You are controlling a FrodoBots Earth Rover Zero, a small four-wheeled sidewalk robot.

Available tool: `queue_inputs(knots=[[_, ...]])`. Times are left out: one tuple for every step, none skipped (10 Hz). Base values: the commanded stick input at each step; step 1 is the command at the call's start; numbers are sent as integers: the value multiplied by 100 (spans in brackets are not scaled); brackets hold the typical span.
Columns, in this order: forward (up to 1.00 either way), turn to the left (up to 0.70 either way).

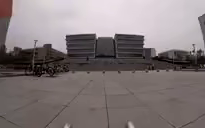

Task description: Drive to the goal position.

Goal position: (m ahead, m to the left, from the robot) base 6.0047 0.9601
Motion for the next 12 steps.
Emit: queue_inputs(knots=[[70,0],[70,0],[70,0],[70,0],[70,0],[70,0],[70,0],[70,0],[70,0],[70,0],[70,0],[70,0]])
